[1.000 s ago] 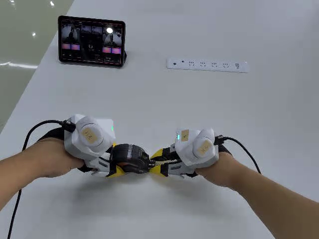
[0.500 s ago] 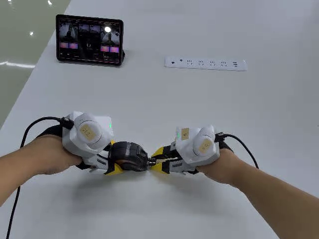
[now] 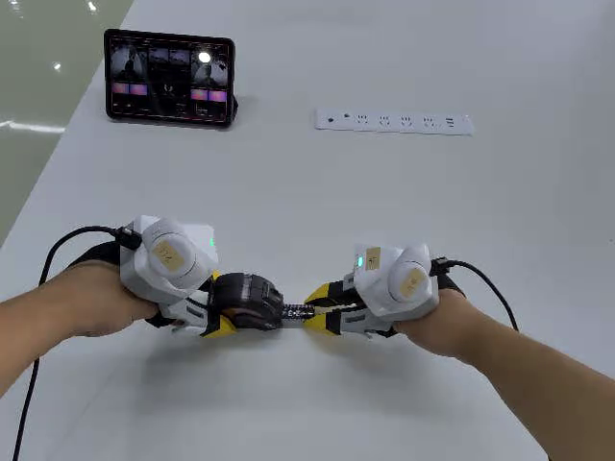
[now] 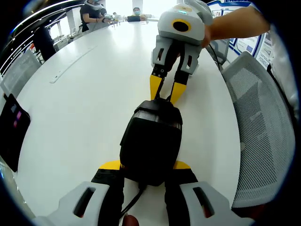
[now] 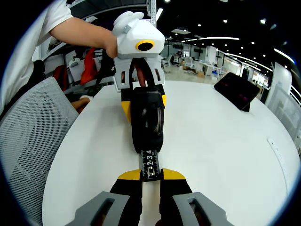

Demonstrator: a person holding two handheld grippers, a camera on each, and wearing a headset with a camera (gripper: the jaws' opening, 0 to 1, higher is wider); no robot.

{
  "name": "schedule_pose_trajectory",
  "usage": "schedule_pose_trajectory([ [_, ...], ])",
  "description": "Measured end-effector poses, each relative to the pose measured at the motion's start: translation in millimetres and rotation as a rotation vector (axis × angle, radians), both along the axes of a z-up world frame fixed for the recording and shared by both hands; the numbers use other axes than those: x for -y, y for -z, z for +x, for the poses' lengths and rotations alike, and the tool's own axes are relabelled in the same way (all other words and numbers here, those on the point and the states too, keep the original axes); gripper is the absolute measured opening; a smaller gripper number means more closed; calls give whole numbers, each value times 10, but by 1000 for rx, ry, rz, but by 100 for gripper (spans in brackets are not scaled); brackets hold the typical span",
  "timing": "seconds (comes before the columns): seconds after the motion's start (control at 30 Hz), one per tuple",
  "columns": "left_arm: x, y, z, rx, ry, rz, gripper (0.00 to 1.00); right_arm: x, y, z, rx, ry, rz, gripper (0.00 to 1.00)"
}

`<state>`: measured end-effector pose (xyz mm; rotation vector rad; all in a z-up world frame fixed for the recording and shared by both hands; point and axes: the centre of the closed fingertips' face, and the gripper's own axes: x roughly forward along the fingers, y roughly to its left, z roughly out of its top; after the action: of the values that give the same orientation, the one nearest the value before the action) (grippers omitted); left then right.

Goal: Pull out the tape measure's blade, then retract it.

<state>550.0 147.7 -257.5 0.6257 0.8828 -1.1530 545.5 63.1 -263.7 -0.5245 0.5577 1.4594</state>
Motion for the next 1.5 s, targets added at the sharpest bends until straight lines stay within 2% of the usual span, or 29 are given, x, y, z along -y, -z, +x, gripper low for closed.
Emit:
schedule_pose_trajectory([
  [0.73,6,4,-7,7,8,7,28,298,1,-18,-4,36,-16,10],
  [1.5,-13,8,-11,16,7,18,28,579,-17,10,12,53,-48,10],
])
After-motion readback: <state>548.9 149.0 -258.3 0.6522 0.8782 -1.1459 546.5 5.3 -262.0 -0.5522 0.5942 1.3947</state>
